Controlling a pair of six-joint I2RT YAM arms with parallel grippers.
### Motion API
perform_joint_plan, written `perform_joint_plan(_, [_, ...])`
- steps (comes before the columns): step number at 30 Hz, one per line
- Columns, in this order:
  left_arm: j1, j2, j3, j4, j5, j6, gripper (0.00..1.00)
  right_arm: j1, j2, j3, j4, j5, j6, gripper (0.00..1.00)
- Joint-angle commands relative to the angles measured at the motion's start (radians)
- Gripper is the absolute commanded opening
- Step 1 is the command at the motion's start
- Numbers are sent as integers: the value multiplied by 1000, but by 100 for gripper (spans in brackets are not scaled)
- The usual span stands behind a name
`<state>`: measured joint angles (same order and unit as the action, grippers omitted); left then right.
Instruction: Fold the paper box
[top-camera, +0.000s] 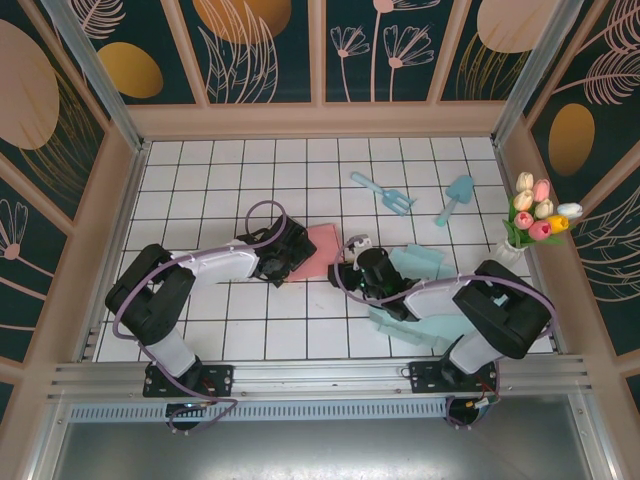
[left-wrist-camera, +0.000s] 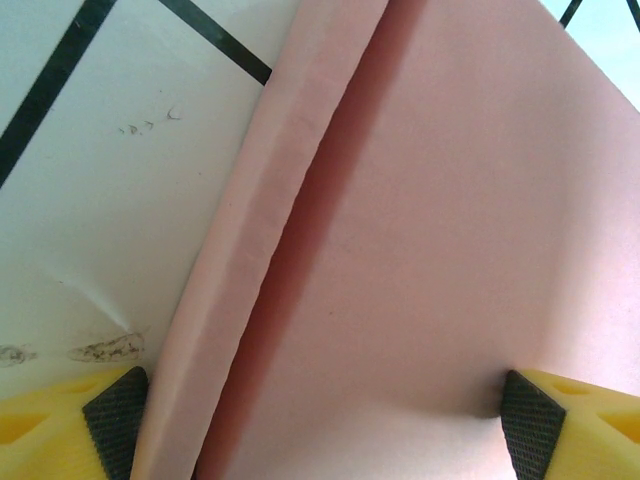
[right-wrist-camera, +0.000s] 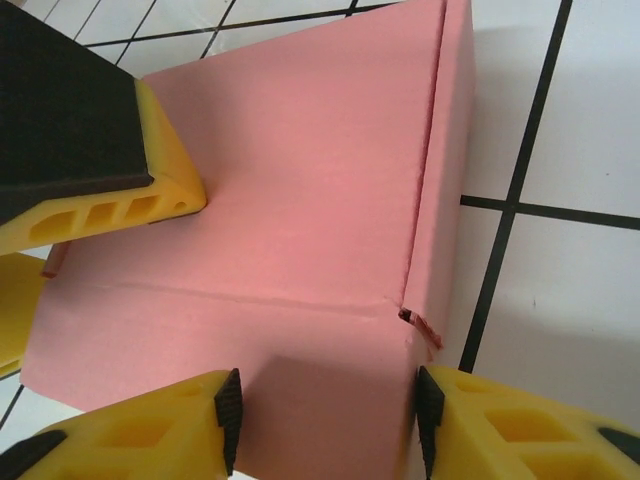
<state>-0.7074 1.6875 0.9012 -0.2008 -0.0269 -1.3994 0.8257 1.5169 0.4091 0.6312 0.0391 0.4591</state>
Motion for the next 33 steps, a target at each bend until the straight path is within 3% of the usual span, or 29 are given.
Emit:
perform_joint_plan(1, [16,54,-41,-123,-34,4,90,11,-51,-19,26,-29,15,48])
perform_joint_plan(6, [17,52,-45,-120,-34,2,90,20,-66,-25,5,49,-13,48])
perform_joint_plan(18, [16,52,-46,-121,-34,-1,90,21,-36,-42,51,21,-4,41])
perform_joint_plan(33, [17,46,-48,-121,-34,0,90,23,53,-84,188,39,-20,40])
